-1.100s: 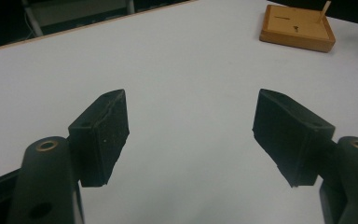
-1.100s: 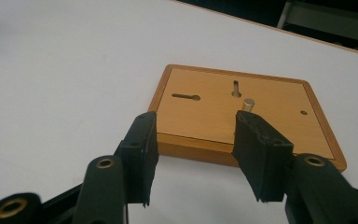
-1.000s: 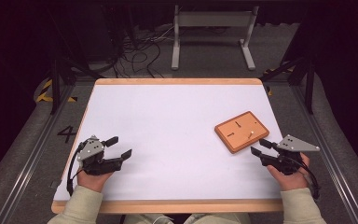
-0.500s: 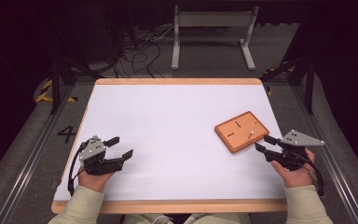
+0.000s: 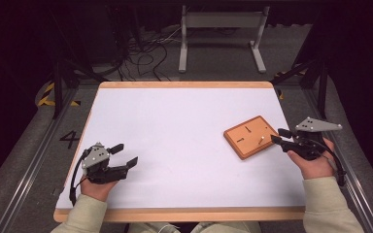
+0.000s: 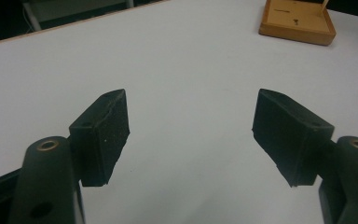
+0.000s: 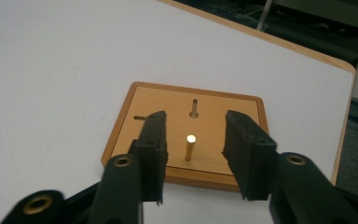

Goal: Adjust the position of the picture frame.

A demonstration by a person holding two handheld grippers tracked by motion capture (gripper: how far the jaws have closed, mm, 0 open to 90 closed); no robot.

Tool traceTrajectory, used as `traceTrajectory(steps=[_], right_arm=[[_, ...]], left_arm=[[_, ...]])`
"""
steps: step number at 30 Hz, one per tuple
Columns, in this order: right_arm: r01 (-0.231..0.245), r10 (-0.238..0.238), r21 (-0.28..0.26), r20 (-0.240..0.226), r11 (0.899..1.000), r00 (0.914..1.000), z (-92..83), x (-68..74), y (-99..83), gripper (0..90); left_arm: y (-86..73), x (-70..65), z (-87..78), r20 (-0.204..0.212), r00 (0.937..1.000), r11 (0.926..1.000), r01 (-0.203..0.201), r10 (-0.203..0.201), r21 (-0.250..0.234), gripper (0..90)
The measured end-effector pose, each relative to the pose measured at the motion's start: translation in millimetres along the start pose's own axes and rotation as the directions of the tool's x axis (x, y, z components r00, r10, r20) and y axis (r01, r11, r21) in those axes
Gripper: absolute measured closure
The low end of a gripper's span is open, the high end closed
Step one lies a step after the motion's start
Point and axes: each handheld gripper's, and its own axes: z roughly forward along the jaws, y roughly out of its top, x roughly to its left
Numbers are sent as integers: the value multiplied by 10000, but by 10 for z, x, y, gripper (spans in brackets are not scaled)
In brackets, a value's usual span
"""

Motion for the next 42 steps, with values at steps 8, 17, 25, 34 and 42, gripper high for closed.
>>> traceTrajectory(steps=[8,17,25,34,42], right_arm=[[-337,334,638,62,9974,9994,91,-118,68,786],[-455,414,1204,362,9917,9985,318,-278,114,811],[-987,939,1597,374,9822,9949,563,-443,131,900],[-1442,1369,2154,485,9658,9894,764,-590,80,900],[-1878,1732,2339,816,9539,9815,874,-730,4,900]], left_arm=[[9,0,31,145,9999,10000,-17,16,93,292],[13,1,55,236,9997,9999,-9,6,152,300],[4,2,50,266,9996,9997,76,-82,216,307],[-12,-5,36,258,9996,9996,82,-89,256,312],[-49,4,-11,140,9998,9994,120,-125,335,312]])
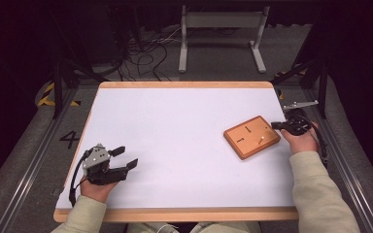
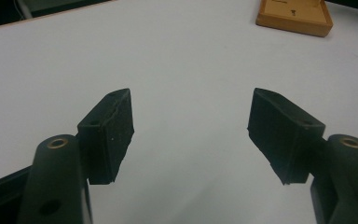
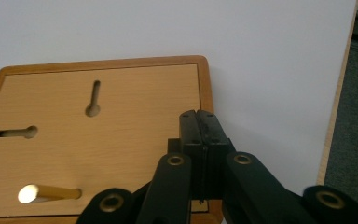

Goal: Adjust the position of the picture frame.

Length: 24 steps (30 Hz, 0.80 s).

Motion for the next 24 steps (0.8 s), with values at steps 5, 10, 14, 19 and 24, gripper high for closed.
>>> traceTrajectory(steps=[5,10,14,19,24], right_arm=[[-342,337,205,231,9992,9992,92,-103,-26,900],[-522,497,542,460,9972,9977,174,-178,-61,900],[-536,504,777,417,9955,9979,217,-189,-68,900],[-632,609,1063,251,9923,9978,265,-216,-82,900],[-547,528,1166,188,9917,9984,257,-196,-83,900]], left_arm=[[-8,-13,1,-2,10000,10000,-36,36,49,311],[-10,-10,7,13,10000,10000,-17,16,66,310],[-8,-10,20,48,10000,10000,-10,9,84,309],[-2,-11,39,92,9999,9999,-52,51,96,307],[2,-16,52,118,9999,9999,-37,35,151,306]])
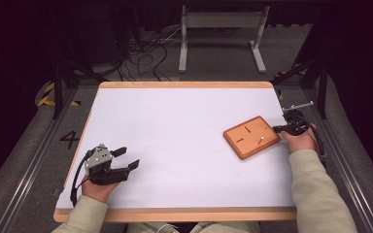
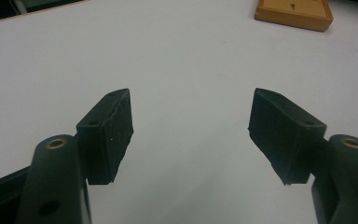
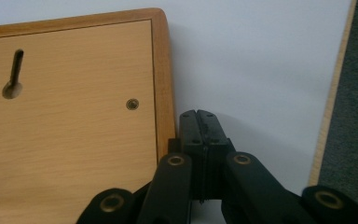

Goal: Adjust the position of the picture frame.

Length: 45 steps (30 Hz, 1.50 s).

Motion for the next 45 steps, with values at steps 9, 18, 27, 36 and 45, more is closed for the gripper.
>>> traceTrajectory(steps=[9,18,27,36,45], right_arm=[[663,-656,55,-800,9978,9946,42,276,11,900],[1197,-1192,-73,-1698,9928,9782,118,656,24,900],[1879,-1842,-98,-2530,9821,9498,196,1119,46,900],[2617,-2617,-320,-2366,9646,9357,183,1403,41,900],[3749,-3924,-1164,-2539,9197,8841,-289,1711,-52,900]], left_arm=[[17,-4,32,16,10000,10000,-93,93,7,305],[32,-4,63,100,9999,9999,-96,96,39,305],[47,-10,85,167,9998,9999,-95,94,58,305],[107,-106,108,865,9959,9993,-298,278,220,471],[126,-149,146,1136,9921,9978,-578,537,326,523]])
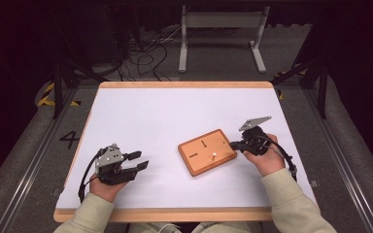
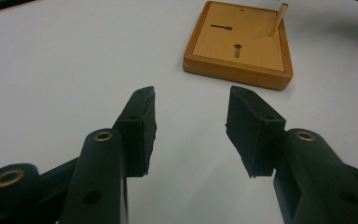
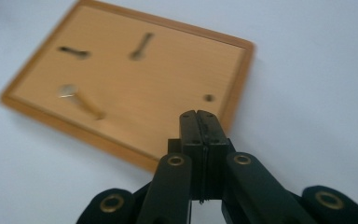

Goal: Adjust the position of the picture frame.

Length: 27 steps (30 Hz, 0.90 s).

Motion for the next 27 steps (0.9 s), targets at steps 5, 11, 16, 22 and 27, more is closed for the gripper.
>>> traceTrajectory(steps=[5,11,16,22,27], right_arm=[[1064,-1057,10,-1046,9943,9889,-112,393,88,900],[2211,-2052,636,-1947,9732,9592,81,741,153,900],[2770,-2484,1137,-2160,9541,9443,309,917,171,900],[3408,-2991,1839,-2206,9220,9284,591,1100,195,900],[3498,-3129,1827,-2029,9188,9279,690,1141,248,900]], left_arm=[[0,-8,10,-10,10000,10000,-9,9,39,507],[-11,8,12,-22,9999,9999,126,-126,70,481],[-19,21,21,-12,9998,9998,178,-178,71,458],[-27,24,22,-34,9998,9997,208,-207,95,452],[-31,25,20,-31,9998,9997,215,-215,142,445]])
